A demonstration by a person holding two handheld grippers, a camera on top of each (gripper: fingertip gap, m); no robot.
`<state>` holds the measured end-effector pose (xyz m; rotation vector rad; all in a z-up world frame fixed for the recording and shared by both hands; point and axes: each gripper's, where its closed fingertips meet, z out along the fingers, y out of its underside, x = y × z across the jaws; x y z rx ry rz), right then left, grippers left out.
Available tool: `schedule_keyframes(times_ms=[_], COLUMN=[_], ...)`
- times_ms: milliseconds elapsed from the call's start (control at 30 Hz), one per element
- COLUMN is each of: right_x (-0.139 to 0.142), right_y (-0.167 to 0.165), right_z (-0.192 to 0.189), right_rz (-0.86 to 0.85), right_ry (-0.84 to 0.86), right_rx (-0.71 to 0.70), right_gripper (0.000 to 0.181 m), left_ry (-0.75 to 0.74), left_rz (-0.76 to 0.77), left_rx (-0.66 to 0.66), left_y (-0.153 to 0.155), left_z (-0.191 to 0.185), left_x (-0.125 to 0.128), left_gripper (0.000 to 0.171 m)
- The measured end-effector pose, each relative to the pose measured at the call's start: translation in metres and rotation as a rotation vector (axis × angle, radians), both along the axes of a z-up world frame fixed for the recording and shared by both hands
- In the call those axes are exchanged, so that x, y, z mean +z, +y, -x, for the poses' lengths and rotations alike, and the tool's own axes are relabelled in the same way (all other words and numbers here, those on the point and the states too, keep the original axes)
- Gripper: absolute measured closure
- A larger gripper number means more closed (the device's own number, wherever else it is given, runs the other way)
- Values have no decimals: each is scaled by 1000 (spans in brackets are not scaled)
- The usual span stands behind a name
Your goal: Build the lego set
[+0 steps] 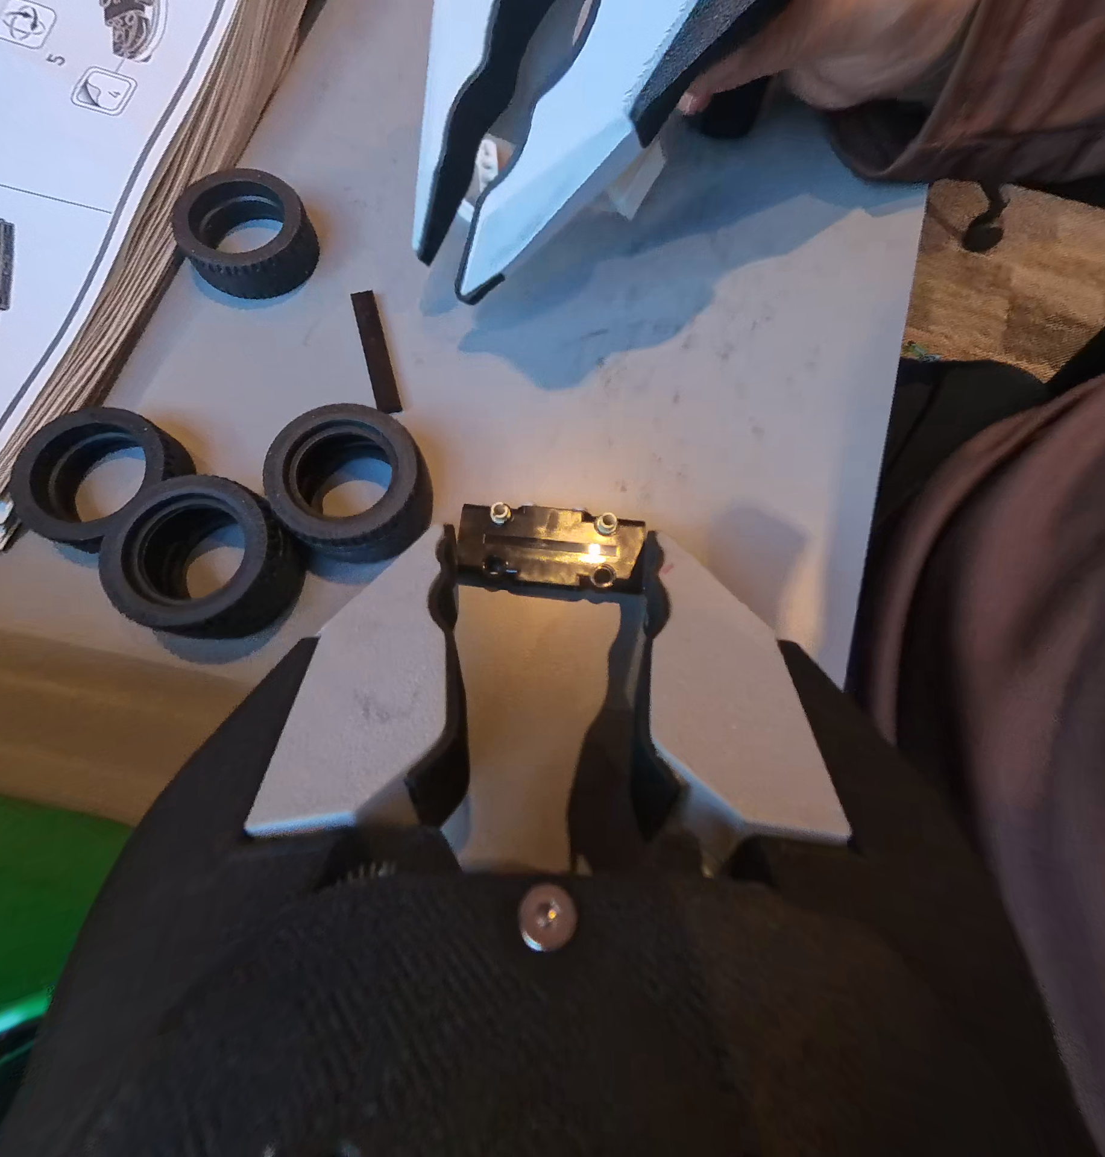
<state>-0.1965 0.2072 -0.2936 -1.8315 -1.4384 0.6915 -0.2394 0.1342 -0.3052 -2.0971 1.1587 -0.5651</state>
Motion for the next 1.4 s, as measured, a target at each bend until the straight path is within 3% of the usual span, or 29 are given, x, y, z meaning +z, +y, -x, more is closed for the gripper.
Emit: schedule_keyframes(times_ms=[233,500,833,1033,1400], right_x=[-6,-14,-13,6,34], right_y=[1,-1,-26,-24,1], right_z=[19,40,12,10,9], right_rz=[-4,69,70,44,-46], right_ry=[-52,-88,-81,42,209], right_rx=[-64,7,125,156,79], right_gripper=[154,143,145,144,145], left_ry=[12,13,-1,-9,4], left_rz=[-13,-15,0,8,-5], left_rx=[6,2,-1,-13,-49], left_y=[-5,-9,-9,-10,-9], left_z=[9,13,13,11,7], left_x=[0,0,0,1,0], left_gripper=[114,114,114,114,114])
